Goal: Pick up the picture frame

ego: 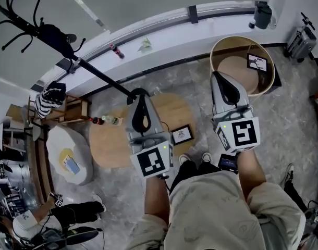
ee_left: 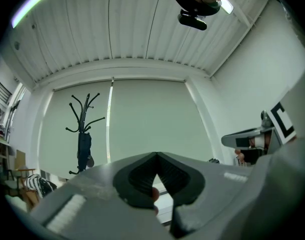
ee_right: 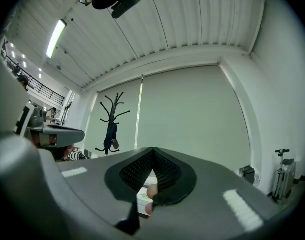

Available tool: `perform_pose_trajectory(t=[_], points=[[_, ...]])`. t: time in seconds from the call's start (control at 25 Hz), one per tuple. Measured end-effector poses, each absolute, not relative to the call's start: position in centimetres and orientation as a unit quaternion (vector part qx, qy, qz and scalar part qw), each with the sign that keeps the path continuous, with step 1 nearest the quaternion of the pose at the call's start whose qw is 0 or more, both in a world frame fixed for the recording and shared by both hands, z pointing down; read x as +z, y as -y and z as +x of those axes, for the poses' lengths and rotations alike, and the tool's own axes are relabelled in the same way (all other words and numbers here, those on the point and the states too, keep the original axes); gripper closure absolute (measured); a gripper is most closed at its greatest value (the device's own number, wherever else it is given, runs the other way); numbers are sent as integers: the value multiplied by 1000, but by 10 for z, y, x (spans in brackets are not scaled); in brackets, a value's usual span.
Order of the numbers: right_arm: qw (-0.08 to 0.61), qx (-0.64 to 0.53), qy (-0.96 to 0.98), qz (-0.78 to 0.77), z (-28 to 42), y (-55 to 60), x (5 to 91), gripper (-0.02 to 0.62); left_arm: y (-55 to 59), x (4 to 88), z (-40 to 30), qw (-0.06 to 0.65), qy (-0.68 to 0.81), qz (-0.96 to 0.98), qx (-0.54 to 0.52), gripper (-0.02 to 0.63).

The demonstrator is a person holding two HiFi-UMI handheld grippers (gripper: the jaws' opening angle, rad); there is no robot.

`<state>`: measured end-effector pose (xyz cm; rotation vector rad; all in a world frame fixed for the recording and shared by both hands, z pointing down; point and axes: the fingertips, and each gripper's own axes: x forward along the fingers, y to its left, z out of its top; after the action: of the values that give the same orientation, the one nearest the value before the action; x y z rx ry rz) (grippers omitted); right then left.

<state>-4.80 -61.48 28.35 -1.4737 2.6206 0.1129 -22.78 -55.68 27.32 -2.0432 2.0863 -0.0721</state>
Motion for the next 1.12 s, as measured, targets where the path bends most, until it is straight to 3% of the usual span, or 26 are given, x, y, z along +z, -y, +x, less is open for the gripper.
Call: perform_pose_trajectory(t=[0.68, 1.12], points=[[29, 18, -870, -492, -105, 650, 322, 594, 597, 313, -278, 74, -701, -708, -36, 603], [-23, -19, -873, -486, -135, 665, 381, 594, 614, 380, -302, 22, -695, -716, -60, 603]])
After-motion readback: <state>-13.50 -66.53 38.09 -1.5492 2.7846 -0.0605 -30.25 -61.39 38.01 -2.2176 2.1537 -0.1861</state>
